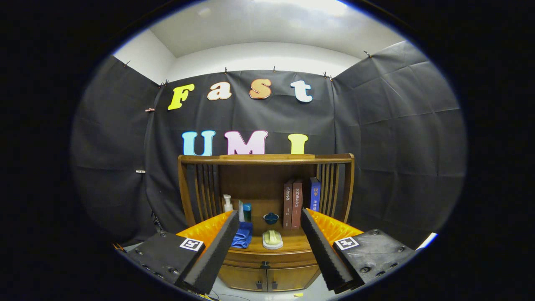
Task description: Pull open the drawer, take out the items inside it, and place them on the countertop above the cabinet.
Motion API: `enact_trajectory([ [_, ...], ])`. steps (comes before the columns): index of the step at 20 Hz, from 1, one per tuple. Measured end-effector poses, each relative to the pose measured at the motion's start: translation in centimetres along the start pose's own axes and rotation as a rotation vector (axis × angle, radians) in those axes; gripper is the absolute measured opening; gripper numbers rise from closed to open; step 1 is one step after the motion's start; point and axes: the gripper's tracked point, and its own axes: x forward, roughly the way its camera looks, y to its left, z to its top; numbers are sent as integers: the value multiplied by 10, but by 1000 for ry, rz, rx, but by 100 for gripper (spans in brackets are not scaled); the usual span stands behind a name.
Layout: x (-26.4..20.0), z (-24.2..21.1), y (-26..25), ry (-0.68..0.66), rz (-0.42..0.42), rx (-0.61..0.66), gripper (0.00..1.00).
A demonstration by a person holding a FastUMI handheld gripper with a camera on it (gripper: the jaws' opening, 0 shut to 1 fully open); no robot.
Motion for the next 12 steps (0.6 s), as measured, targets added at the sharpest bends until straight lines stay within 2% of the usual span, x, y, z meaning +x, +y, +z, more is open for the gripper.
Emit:
enact_trajectory([
  [12, 1, -1, -3, 10, -2, 0, 98],
])
